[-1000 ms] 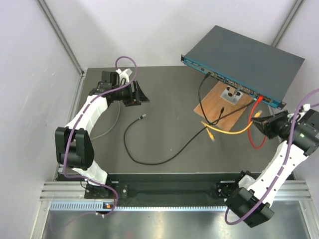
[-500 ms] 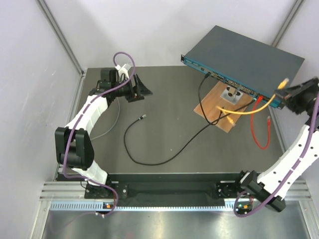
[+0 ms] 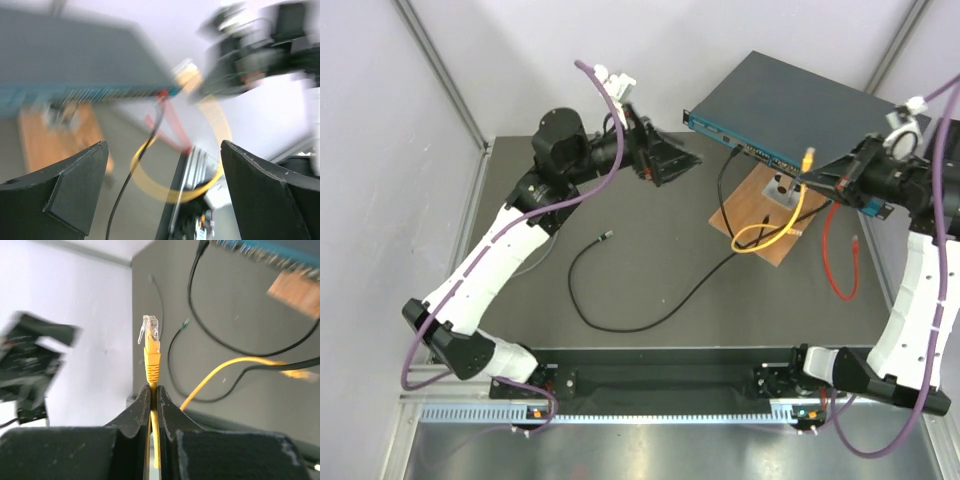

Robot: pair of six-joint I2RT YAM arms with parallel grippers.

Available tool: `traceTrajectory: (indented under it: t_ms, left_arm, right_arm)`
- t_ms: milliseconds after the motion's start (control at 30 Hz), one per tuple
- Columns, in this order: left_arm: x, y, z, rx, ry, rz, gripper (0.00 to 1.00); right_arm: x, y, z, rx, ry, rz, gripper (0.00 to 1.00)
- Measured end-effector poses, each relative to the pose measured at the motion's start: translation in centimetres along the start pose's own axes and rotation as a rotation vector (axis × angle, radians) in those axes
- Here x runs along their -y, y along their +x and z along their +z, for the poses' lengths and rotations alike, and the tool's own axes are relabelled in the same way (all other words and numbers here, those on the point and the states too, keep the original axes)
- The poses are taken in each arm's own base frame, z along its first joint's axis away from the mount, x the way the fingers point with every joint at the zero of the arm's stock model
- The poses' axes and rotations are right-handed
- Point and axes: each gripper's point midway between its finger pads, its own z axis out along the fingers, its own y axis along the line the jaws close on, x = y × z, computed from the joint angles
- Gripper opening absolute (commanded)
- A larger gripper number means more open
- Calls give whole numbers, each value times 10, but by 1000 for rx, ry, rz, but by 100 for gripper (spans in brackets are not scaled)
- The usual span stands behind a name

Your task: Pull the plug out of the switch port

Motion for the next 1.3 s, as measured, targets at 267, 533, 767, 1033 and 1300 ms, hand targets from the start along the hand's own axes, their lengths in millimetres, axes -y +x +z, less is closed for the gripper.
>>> traceTrajectory:
  t_ms: [267, 533, 767, 1033, 1300]
  left_arm:
    - [134, 2, 36, -7, 251, 226, 99]
    - [111, 116, 74, -295, 172, 264, 98]
    - [105, 169, 79, -443, 124, 296, 51]
    - [65, 123, 63, -329, -138, 380, 0]
    - [-3, -5, -24, -40, -520, 318, 0]
  right_arm:
    - [-11, 18, 23, -129, -110, 142, 0]
    - [-41, 10, 17, -131, -235, 172, 0]
    - [-60, 11, 5, -131, -316, 168, 6]
    - [-61, 16, 5, -148, -349, 158, 56]
    - [-54, 16, 8, -142, -314, 155, 65]
